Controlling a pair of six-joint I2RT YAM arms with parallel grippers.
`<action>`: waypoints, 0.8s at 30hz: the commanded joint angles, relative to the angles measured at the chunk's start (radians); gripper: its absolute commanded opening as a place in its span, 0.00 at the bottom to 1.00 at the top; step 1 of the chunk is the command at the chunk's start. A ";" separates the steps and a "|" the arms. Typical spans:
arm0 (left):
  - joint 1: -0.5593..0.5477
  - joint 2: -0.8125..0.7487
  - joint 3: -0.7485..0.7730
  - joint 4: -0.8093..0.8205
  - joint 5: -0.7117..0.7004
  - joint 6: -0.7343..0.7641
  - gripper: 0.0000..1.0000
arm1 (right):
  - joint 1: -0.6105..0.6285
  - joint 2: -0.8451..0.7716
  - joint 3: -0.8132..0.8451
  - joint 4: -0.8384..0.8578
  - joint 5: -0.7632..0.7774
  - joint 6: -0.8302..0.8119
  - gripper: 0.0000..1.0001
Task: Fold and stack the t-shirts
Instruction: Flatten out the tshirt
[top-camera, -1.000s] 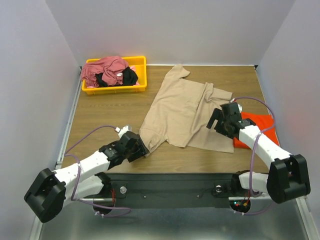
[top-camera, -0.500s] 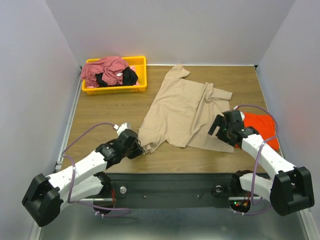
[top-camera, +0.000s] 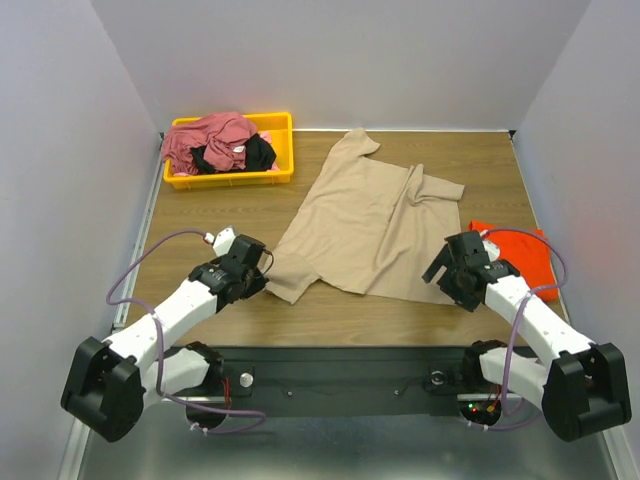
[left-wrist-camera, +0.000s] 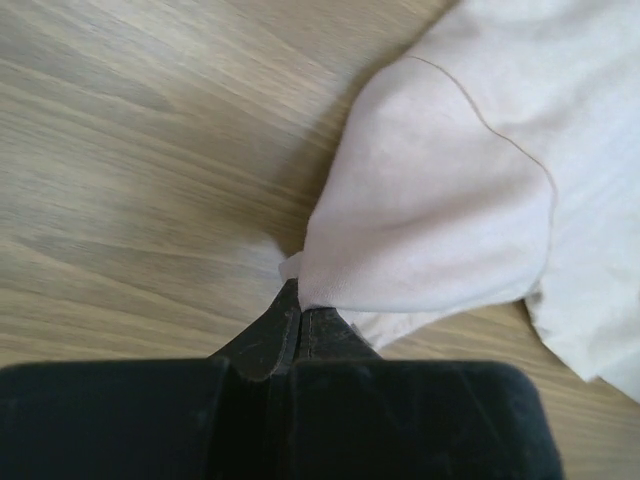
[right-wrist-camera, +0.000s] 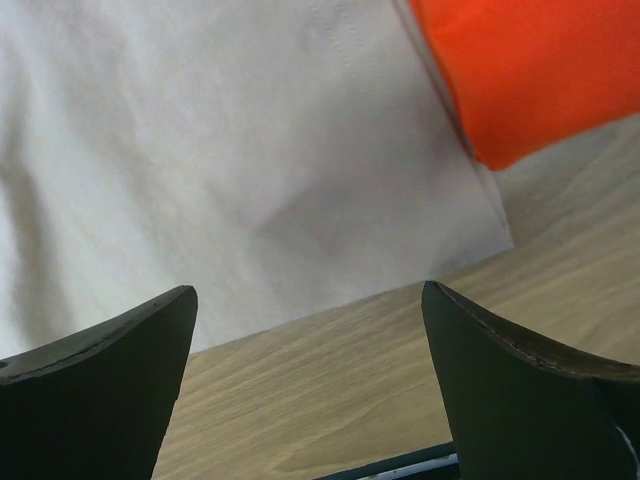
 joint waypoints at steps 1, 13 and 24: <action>0.054 0.057 0.013 0.020 -0.094 0.026 0.00 | -0.004 -0.037 0.005 -0.061 0.083 0.110 1.00; 0.112 0.088 0.156 0.121 -0.045 0.123 0.00 | -0.004 0.055 -0.030 -0.053 0.155 0.195 1.00; 0.112 0.113 0.130 0.111 -0.028 0.118 0.00 | -0.004 0.087 -0.089 0.056 0.168 0.201 0.77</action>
